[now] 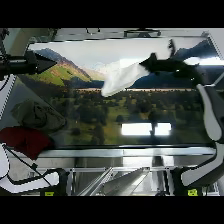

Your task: Fold the shirts.

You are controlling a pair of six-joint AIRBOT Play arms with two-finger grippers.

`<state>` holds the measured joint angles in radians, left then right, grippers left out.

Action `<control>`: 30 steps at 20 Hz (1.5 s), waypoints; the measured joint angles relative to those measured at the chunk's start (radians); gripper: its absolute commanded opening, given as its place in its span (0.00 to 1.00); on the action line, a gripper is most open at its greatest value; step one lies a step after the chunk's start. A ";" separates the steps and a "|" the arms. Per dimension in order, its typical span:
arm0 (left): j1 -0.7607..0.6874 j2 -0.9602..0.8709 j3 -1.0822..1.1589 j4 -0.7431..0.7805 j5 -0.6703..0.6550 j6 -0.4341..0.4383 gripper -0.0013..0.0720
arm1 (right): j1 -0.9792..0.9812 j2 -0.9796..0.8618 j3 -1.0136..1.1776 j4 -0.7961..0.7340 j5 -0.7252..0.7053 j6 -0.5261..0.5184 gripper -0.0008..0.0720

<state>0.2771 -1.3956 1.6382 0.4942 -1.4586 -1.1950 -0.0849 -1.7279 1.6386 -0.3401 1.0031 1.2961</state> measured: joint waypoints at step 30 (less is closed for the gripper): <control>-0.051 -0.046 0.000 0.002 -0.014 0.009 0.03 | -1.238 0.435 -0.506 -0.967 0.538 0.313 0.37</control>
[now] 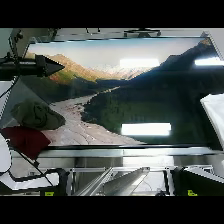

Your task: Fold the shirts.

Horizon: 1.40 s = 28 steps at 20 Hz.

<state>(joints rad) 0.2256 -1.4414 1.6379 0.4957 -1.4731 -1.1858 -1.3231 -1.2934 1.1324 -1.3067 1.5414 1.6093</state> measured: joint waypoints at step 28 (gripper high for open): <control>-0.151 0.838 -1.135 0.008 0.211 0.033 0.04 | 1.223 0.634 -0.616 0.751 -0.416 -0.317 0.04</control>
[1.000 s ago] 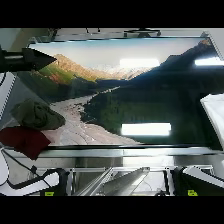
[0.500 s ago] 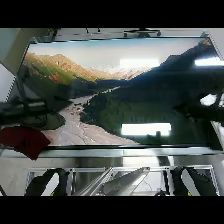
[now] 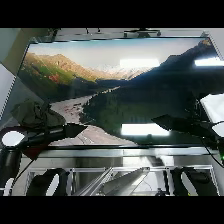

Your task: Fold the shirts.

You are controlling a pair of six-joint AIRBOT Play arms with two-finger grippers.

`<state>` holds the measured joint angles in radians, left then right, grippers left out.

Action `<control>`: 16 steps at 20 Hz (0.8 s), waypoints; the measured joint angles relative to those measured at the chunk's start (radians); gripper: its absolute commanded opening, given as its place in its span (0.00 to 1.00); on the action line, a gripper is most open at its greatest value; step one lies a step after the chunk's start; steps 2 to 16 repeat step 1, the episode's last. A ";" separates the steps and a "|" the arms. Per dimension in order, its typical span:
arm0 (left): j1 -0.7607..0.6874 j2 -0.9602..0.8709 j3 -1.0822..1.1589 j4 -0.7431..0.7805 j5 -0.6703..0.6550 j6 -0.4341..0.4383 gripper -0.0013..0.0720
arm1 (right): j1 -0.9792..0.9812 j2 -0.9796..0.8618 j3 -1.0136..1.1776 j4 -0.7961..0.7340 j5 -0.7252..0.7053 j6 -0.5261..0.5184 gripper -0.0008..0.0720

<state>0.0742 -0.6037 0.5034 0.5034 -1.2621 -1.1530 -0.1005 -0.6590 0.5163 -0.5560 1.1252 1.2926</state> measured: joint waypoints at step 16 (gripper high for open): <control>-0.003 0.003 -0.005 -0.001 0.003 0.000 0.04 | 0.003 0.001 -0.002 0.006 -0.003 -0.002 0.04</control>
